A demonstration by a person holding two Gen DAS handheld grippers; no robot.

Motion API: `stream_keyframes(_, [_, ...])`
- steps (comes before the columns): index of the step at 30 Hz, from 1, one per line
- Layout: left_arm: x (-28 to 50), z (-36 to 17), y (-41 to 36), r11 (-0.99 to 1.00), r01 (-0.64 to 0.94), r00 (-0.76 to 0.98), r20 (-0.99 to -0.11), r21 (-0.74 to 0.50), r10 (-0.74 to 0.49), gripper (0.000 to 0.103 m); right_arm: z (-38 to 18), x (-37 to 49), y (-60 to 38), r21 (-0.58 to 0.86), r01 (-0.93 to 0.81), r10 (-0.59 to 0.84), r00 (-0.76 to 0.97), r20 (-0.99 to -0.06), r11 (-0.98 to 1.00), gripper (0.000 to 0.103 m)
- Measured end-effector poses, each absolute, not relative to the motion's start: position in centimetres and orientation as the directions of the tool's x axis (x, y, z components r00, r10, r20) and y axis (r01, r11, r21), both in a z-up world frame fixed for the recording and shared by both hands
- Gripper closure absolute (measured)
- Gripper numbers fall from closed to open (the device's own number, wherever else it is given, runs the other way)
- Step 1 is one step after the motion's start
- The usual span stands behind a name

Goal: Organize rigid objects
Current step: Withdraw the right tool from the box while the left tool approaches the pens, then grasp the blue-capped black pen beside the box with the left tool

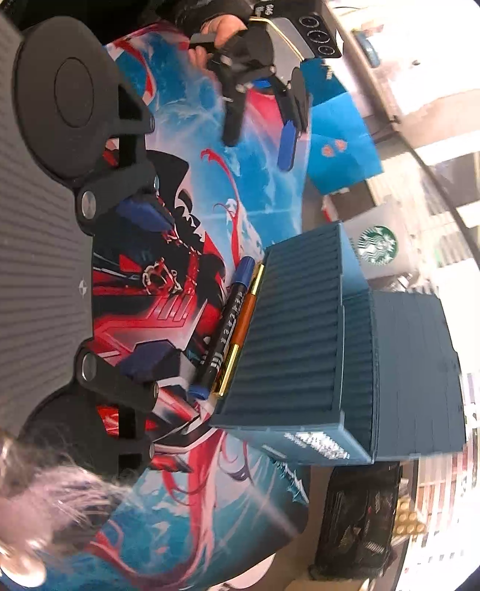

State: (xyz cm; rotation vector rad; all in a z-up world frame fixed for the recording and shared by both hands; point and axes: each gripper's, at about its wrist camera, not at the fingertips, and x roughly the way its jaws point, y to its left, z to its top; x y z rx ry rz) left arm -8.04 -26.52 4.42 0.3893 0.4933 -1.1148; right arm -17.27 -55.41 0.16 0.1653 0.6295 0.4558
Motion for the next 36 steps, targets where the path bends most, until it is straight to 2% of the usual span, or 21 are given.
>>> stream_keyframes(1, [-8.0, 4.3, -27.8, 0.35, 0.935, 0.317, -0.573, 0.054, -0.756, 0.0, 0.0, -17.4, -55.7, 0.289, -0.355, 0.457, 0.724, -0.517, 0.889, 0.028])
stream_keyframes(2, [-7.9, 4.2, -28.8, 0.319, 0.946, 0.291, -0.586, 0.058, -0.756, 0.0, -0.2, -17.6, -55.8, 0.289, -0.348, 0.451, 0.735, -0.507, 0.892, 0.019])
stream_keyframes(4, [-7.4, 3.6, -30.6, 0.268, 0.961, 0.25, -0.609, 0.063, -0.753, 0.0, -0.2, -17.6, -56.2, 0.313, -0.335, 0.454, 0.743, -0.492, 0.889, 0.012])
stream_keyframes(5, [-7.0, 3.3, -31.4, 0.251, 0.966, 0.232, -0.619, 0.058, -0.751, 0.0, -0.2, -17.6, -56.3, 0.317, -0.324, 0.446, 0.75, -0.489, 0.892, 0.001])
stream_keyframes(6, [-6.6, 3.1, -31.9, 0.238, 0.97, 0.216, -0.627, 0.05, -0.748, 0.0, -0.2, -17.5, -56.5, 0.321, -0.308, 0.436, 0.755, -0.49, 0.895, 0.0])
stream_keyframes(9, [-5.7, 2.7, -33.4, 0.206, 0.978, 0.172, -0.646, 0.023, -0.744, 0.0, -0.4, -17.5, -57.3, 0.366, -0.298, 0.453, 0.754, -0.476, 0.881, 0.0])
stream_keyframes(21, [-5.1, 1.4, -37.7, 0.085, 0.993, 0.115, -0.721, 0.078, -0.683, 0.0, -0.8, -18.0, -59.6, 0.52, -0.283, 0.521, 0.757, -0.395, 0.806, 0.0])
stream_keyframes(27, [-5.9, 1.8, -37.3, 0.002, 1.0, -0.009, -0.712, -0.014, -0.702, 0.0, -0.9, -18.1, -60.1, 0.55, -0.282, 0.535, 0.756, -0.377, 0.786, 0.0])
stream_keyframes(30, [-6.4, 1.9, -37.6, 0.043, 0.997, 0.078, -0.7, 0.068, -0.71, 0.002, -1.0, -18.1, -60.5, 0.577, -0.28, 0.546, 0.756, -0.36, 0.767, 0.0])
stream_keyframes(36, [-6.2, 1.3, -37.7, 0.023, 0.999, 0.037, -0.702, 0.029, -0.711, 0.032, -1.1, -18.2, -60.7, 0.588, -0.279, 0.55, 0.758, -0.351, 0.759, 0.0])
